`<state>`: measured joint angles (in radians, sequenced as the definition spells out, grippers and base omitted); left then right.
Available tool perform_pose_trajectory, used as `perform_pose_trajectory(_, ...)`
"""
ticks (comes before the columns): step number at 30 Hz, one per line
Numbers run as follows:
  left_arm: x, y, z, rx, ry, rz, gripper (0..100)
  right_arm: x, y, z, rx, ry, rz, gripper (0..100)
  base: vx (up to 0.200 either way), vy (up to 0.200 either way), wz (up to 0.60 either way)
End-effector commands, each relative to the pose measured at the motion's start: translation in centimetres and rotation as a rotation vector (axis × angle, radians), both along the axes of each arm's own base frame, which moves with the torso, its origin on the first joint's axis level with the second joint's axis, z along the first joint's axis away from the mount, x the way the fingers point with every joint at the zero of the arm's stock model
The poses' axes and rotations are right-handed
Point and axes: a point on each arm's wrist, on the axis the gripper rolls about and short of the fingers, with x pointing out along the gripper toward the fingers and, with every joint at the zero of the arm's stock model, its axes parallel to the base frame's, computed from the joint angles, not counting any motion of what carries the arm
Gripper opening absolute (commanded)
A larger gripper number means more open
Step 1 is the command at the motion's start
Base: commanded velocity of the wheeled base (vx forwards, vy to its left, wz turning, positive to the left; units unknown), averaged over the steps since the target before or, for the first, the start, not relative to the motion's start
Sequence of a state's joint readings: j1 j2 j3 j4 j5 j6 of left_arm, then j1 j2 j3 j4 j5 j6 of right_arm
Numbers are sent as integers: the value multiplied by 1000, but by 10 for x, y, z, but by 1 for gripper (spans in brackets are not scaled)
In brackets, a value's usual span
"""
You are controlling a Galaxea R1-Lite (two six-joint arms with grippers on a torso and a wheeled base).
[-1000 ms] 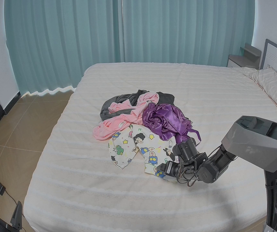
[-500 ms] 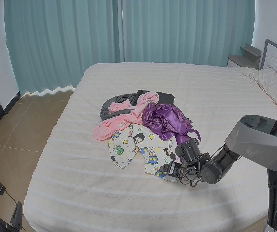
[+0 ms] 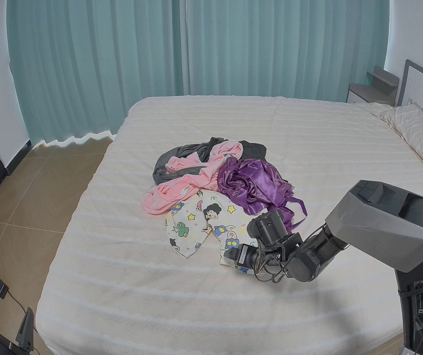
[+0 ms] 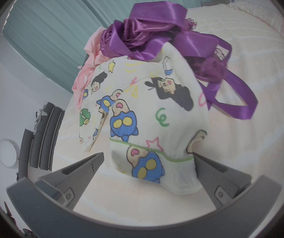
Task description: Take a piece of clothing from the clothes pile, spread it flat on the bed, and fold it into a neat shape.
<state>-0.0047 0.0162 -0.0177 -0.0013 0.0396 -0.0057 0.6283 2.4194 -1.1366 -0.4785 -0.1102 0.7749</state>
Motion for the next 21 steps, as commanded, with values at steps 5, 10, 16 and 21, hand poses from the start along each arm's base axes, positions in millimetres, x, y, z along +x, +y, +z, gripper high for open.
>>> perform_pose_trajectory(5, 0, 0, -5, 0, 1, 0, 100, 9, 9, -14, -25, 24, 11, 100, 0, 0, 0)
perform_pose_trajectory(10, 0, 0, -5, 0, 1, 0, 100, 10, 9, -16, -31, 21, 17, 0, 0, 0, 0)
perform_pose_trajectory(16, 0, 0, -5, 0, 1, 0, 100, 7, 6, 1, -11, 4, 11, 0, 0, 0, 0)
perform_pose_trajectory(21, 0, 0, -5, 0, 1, 0, 100, -1, -1, 15, 2, -1, 2, 0, 0, 0, 0)
